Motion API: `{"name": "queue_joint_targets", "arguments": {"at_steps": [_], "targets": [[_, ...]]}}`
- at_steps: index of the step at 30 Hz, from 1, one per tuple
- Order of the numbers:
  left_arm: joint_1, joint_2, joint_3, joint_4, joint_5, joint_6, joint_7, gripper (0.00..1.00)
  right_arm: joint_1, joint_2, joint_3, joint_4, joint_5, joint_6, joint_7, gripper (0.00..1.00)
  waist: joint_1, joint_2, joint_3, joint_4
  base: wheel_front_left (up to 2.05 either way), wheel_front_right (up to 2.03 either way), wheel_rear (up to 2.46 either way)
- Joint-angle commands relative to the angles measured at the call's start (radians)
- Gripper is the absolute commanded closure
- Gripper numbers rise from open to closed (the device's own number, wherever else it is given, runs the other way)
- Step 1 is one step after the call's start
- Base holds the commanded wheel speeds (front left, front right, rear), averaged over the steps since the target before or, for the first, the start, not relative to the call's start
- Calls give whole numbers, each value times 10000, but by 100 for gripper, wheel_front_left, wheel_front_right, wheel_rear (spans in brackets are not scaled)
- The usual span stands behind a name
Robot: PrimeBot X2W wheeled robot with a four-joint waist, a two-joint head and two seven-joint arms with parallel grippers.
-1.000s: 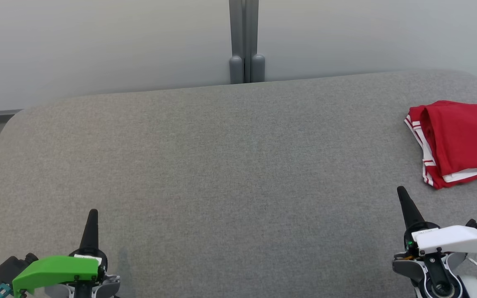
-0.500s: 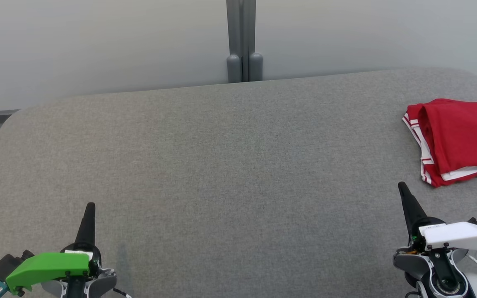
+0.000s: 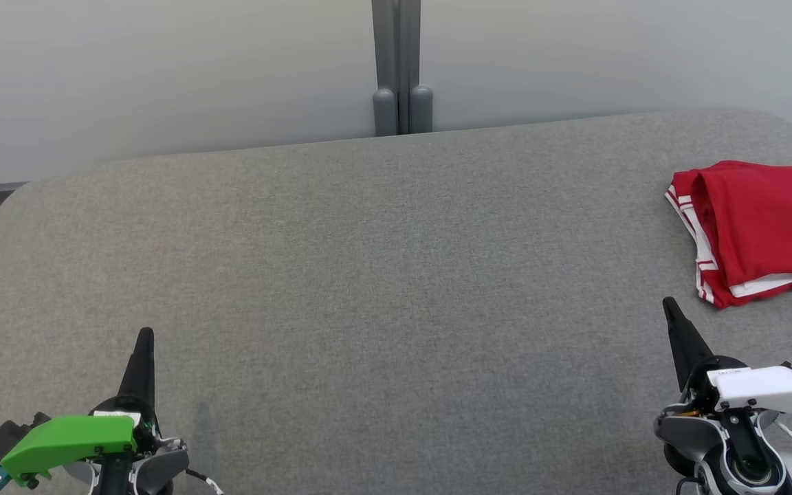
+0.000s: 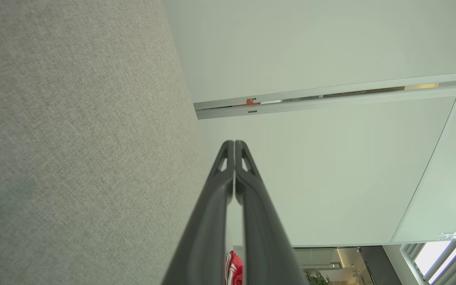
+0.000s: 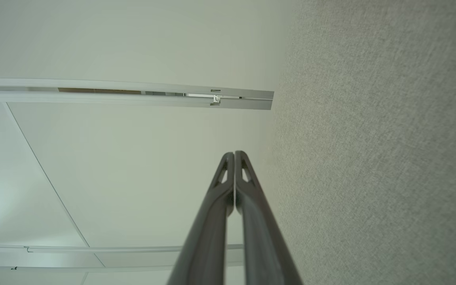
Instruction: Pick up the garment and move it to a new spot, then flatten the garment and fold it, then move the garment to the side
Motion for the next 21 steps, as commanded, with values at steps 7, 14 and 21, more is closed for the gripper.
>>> {"name": "queue_joint_targets", "arguments": {"at_steps": [7, 14, 21], "targets": [[-257, 58, 131, -69, -551, -116, 177, 100, -189, -52, -78, -14, 591, 4, 181, 100, 0, 0, 21, -34, 0, 0, 0], [-325, 61, 204, -82, -1044, -189, 305, 100, -206, -54, -135, -4, 1099, 4, 305, 100, 0, 0, 44, -73, 0, 0, 0], [-307, 60, 196, -78, -1021, -184, 308, 100, -206, -51, -135, -4, 1087, 4, 311, 100, 0, 0, 46, -74, 0, 0, 0]]}}
